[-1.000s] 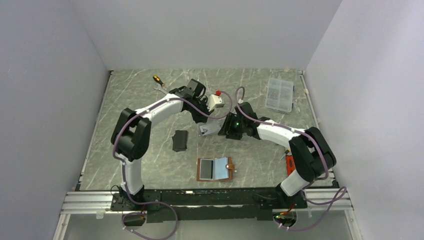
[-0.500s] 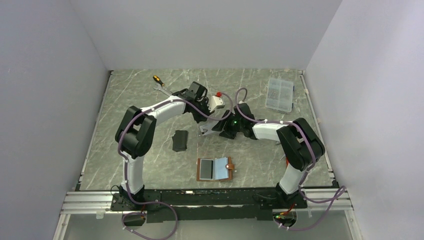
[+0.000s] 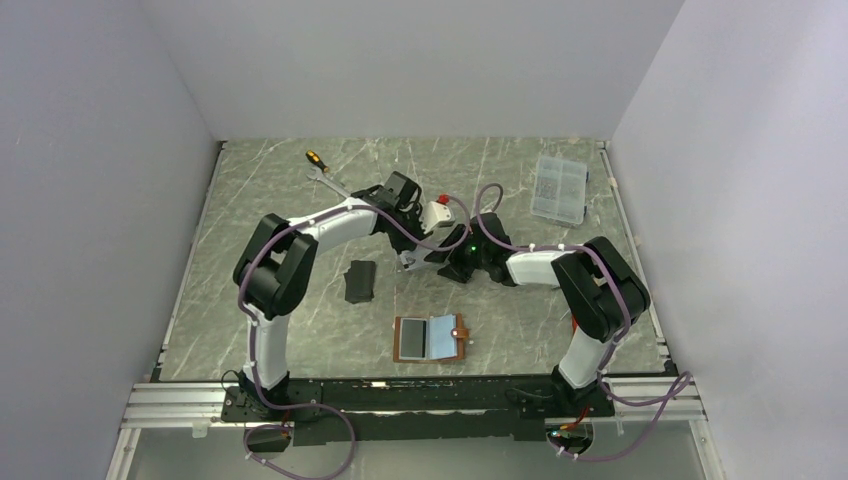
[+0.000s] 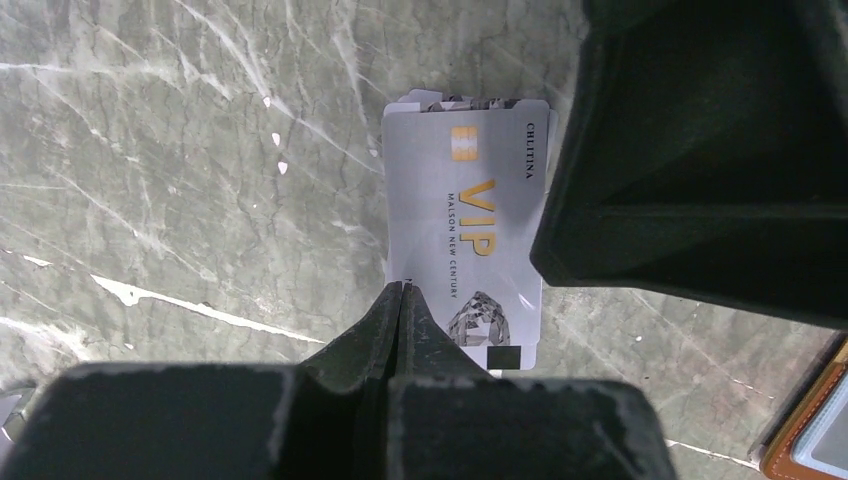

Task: Put the credit cards into the card holder
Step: Pick up the credit card from the center of the board.

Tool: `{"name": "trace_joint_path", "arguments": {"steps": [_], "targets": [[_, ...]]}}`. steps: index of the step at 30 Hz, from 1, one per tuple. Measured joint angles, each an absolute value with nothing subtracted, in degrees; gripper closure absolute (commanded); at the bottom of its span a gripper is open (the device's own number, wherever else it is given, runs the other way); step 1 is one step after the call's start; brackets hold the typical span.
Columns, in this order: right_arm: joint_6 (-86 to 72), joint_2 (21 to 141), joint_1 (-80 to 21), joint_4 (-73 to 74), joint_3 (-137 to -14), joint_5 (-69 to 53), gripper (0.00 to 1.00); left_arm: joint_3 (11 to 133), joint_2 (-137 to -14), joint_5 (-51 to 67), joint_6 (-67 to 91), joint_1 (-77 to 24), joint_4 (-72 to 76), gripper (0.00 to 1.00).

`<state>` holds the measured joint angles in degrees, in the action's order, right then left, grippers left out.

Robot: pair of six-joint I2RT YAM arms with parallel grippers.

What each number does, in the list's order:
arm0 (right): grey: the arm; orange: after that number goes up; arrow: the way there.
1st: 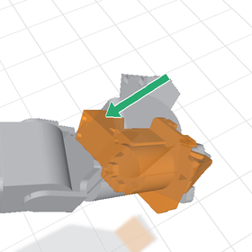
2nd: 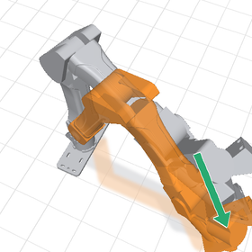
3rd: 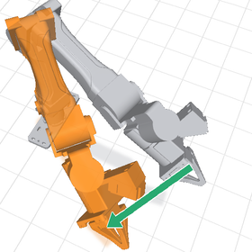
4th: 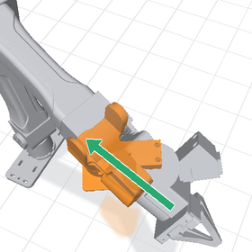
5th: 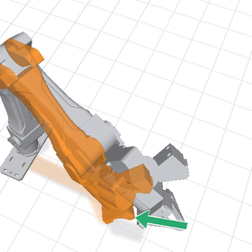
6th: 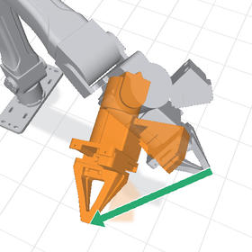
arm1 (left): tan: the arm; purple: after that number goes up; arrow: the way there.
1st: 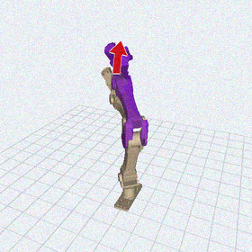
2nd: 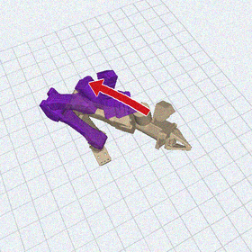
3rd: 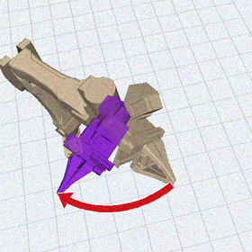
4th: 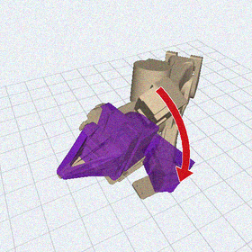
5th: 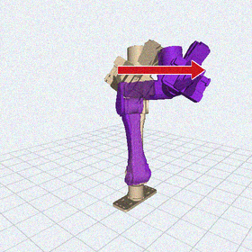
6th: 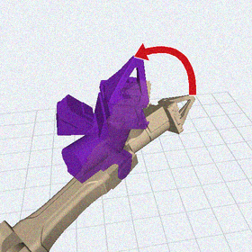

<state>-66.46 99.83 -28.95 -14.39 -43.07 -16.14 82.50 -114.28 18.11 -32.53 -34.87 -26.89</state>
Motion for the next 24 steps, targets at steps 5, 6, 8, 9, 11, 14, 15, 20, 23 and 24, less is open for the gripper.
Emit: {"name": "trace_joint_path", "arguments": {"steps": [5,6,8,9,11,14,15,20,23,24], "targets": [[-68.31,100.09,-28.95,-15.33,-42.87,-15.44,0.45,81.97,-114.28,17.17,-33.19,-35.62,-26.74,1.00],[-68.69,100.18,-28.95,-15.75,-42.70,-15.44,0.45,81.80,-114.28,17.02,-33.34,-35.70,-26.81,1.00],[-69.34,100.29,-28.95,-16.29,-42.46,-15.35,0.46,81.60,-114.30,16.82,-33.43,-35.86,-26.79,1.00],[-69.69,100.44,-28.95,-16.58,-42.44,-15.38,0.46,81.60,-114.30,16.75,-33.43,-35.94,-26.79,1.00],[-70.17,100.71,-28.95,-17.04,-42.44,-15.38,0.47,81.58,-114.30,16.62,-33.43,-36.12,-26.79,1.00],[-70.98,101.21,-28.95,-17.96,-42.37,-15.42,0.47,81.58,-114.30,16.62,-33.45,-36.47,-26.83,1.00],[-71.18,101.32,-28.95,-18.24,-42.35,-15.42,0.47,81.58,-114.30,16.67,-33.45,-36.62,-26.85,1.00],[-71.64,101.62,-28.95,-18.61,-42.35,-15.40,0.48,81.58,-114.28,17.72,-33.34,-37.23,-27.40,1.00],[-71.66,101.62,-28.95,-18.59,-42.35,-15.33,0.50,81.60,-114.28,19.59,-32.86,-37.28,-28.12,1.00],[-71.66,101.65,-28.95,-18.55,-42.35,-15.29,0.52,81.60,-114.28,20.14,-32.49,-37.28,-28.38,1.00]]}}
